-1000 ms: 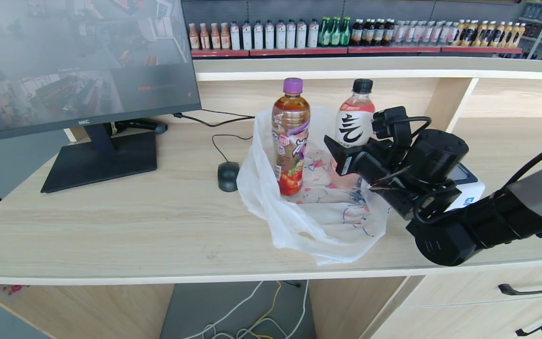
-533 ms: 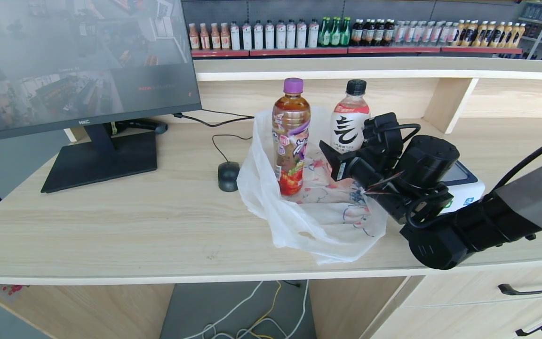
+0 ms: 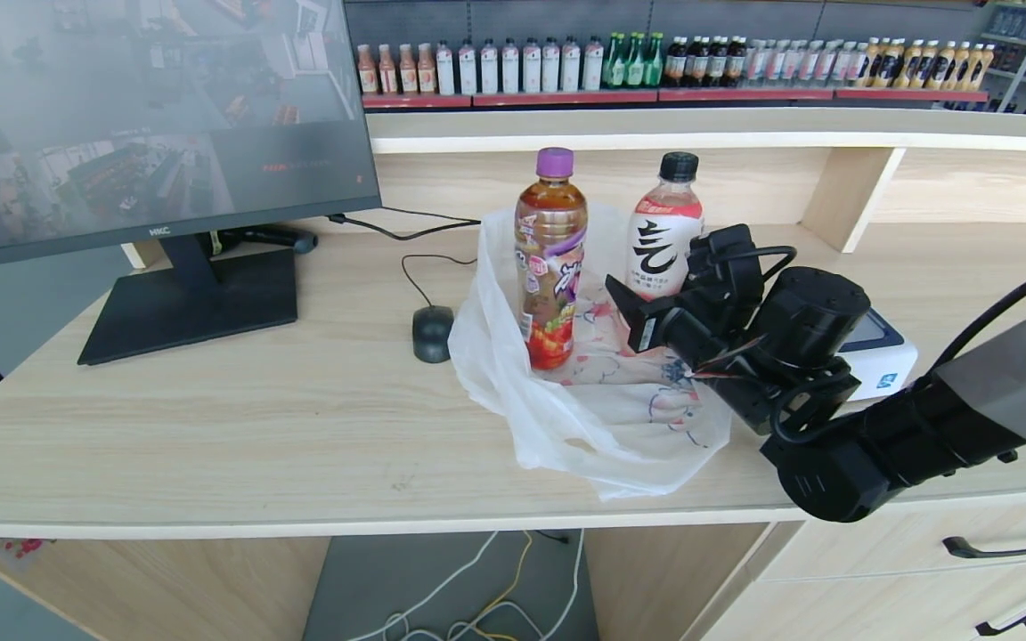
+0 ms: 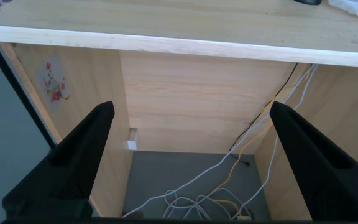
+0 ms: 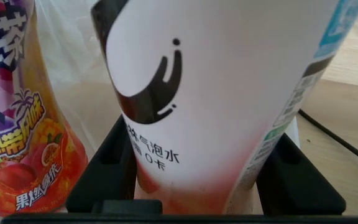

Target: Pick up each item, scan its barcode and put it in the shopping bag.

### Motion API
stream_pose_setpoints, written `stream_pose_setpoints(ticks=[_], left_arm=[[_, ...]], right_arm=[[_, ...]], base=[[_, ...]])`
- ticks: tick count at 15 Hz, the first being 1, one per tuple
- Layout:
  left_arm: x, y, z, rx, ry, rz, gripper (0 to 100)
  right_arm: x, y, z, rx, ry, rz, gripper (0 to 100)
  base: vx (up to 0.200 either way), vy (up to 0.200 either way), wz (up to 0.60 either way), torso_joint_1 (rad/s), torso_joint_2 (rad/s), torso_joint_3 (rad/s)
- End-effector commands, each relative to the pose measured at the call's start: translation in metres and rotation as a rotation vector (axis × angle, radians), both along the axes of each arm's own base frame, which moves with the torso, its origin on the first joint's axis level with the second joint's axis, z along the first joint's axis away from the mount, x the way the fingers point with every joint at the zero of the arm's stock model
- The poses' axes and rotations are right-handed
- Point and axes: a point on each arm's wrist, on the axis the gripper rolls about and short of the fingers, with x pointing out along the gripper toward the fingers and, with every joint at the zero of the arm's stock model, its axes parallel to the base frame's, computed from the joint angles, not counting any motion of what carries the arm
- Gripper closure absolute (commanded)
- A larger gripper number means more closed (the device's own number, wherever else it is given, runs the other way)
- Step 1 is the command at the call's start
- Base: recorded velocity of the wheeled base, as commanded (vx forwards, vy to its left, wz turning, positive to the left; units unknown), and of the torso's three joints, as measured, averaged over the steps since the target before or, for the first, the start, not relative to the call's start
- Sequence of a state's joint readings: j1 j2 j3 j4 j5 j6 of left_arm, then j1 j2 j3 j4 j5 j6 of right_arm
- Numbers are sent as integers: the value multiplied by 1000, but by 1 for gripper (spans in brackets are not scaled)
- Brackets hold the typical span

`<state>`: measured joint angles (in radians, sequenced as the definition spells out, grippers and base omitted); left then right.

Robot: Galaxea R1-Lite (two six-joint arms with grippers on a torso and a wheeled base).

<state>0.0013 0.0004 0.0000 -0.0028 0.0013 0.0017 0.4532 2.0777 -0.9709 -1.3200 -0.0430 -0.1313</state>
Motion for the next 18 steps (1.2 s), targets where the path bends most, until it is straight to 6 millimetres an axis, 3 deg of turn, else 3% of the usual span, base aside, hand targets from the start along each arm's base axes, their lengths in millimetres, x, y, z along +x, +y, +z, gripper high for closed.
stream_pose_setpoints(ticks=[1,10,11,18], left_arm=[[0,0,0,0,-1,1,0],[0,0,0,0,-1,1,0],[0,0,0,0,-1,1,0],[0,0,0,0,-1,1,0]], right_arm=[[-1,0,-4,-3,11,1,100],[-1,-3,-6,3,13,-3,100],[-2,-3,-4,5,9,-2,0],[-10,-11,1,23,-30,-11,0]], base=[[0,0,0,0,0,0],[0,0,0,0,0,0],[0,0,0,0,0,0],[0,0,0,0,0,0]])
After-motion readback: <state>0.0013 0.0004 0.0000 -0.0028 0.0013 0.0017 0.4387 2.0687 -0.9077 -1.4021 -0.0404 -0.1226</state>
